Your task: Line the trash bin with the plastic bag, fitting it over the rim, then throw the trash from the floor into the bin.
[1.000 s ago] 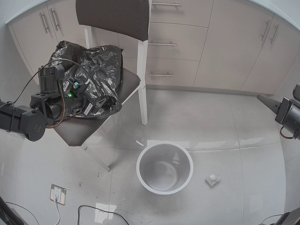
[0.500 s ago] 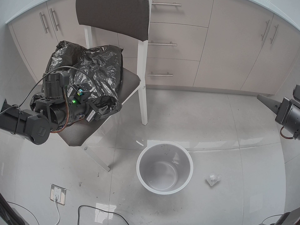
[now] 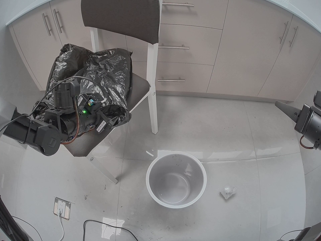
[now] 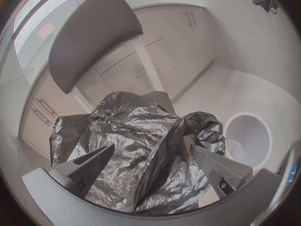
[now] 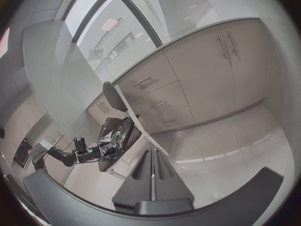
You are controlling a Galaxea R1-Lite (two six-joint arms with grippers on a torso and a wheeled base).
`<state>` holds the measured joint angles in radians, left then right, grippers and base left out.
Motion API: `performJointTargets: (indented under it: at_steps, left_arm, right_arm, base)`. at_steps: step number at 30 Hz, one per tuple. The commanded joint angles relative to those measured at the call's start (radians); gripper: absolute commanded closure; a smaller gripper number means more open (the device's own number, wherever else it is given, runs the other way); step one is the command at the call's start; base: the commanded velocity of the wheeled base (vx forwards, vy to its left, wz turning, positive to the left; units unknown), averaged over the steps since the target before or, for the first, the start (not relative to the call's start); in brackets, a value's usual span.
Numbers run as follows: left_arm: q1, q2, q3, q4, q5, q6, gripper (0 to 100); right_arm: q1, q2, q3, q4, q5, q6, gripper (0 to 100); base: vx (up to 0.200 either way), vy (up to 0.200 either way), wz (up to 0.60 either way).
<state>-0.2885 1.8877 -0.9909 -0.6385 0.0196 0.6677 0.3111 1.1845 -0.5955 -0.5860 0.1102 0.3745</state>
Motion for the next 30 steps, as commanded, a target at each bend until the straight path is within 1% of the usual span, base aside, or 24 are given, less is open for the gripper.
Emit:
performJointTargets:
  at_steps: [1, 6, 18, 19, 30]
  left_arm:
    - [-0.001, 0.053, -0.025, -0.049, 0.003, -0.003, 0]
    - [-0.009, 0.094, -0.031, -0.132, 0.007, -0.007, 0]
    - [-0.012, 0.097, -0.028, -0.125, 0.005, -0.01, 0]
    - [-0.012, 0.099, -0.029, -0.125, 0.005, -0.01, 100]
    - [-0.012, 0.09, -0.028, -0.122, -0.003, -0.02, 100]
  right_arm:
    - [0.0, 0.001, 0.0, 0.0, 0.0, 0.001, 100]
    - [0.0, 0.001, 0.0, 0.0, 0.0, 0.001, 100]
    - [0.0, 0.001, 0.0, 0.0, 0.0, 0.003, 100]
    - [0.0, 0.001, 0.0, 0.0, 0.0, 0.003, 100]
    - [0.0, -0.003, 0.0, 0.0, 0.0, 0.003, 100]
  base:
    - [0.0, 0.0, 0.0]
    - [0.0, 0.0, 0.0]
    - [0.0, 0.0, 0.0]
    - [0.0, 0.0, 0.0]
    - [0.0, 0.0, 0.0]
